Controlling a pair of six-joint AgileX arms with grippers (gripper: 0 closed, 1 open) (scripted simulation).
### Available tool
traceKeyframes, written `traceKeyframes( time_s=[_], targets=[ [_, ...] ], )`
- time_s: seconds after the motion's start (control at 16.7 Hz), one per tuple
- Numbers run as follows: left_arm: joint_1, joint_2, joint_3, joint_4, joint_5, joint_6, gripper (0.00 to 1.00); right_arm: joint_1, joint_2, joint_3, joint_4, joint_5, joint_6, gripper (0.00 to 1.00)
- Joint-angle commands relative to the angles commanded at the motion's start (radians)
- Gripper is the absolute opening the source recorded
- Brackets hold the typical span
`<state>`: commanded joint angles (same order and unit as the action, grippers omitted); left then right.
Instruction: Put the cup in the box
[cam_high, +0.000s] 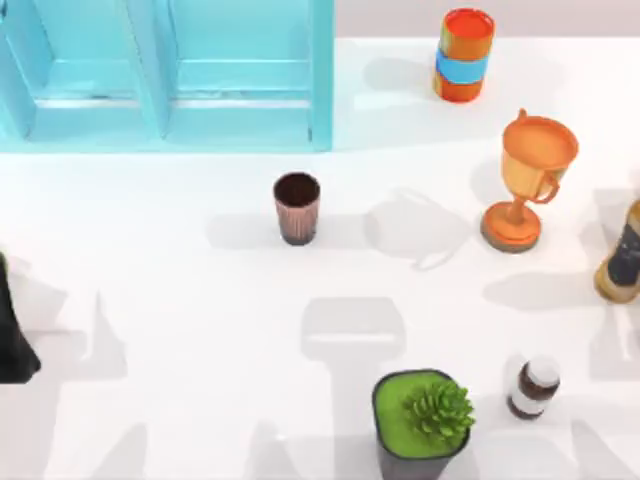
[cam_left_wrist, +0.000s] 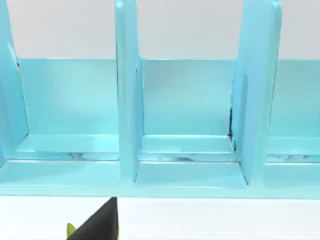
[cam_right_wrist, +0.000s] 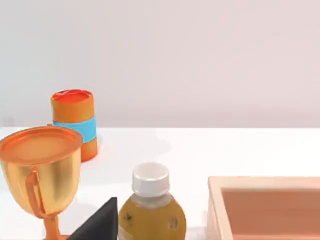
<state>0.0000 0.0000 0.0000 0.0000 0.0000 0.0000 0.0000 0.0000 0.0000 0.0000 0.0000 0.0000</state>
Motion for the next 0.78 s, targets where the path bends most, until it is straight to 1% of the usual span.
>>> traceKeyframes(
  time_s=[0.18, 0.36, 0.54, 0.78],
  targets=[
    [0.000, 0.000, 0.000, 0.000, 0.000, 0.000, 1.00, 0.003, 0.007, 0.007, -0.005, -0.001, 0.003, 1.00],
    [0.000, 0.000, 0.000, 0.000, 0.000, 0.000, 1.00, 0.034, 0.080, 0.081, -0.052, -0.006, 0.029, 1.00],
    [0.000, 0.000, 0.000, 0.000, 0.000, 0.000, 1.00, 0.091, 0.233, 0.218, -0.151, -0.012, 0.077, 1.00],
    [0.000, 0.000, 0.000, 0.000, 0.000, 0.000, 1.00, 0.193, 0.543, 0.467, -0.352, -0.010, 0.163, 1.00]
  ],
)
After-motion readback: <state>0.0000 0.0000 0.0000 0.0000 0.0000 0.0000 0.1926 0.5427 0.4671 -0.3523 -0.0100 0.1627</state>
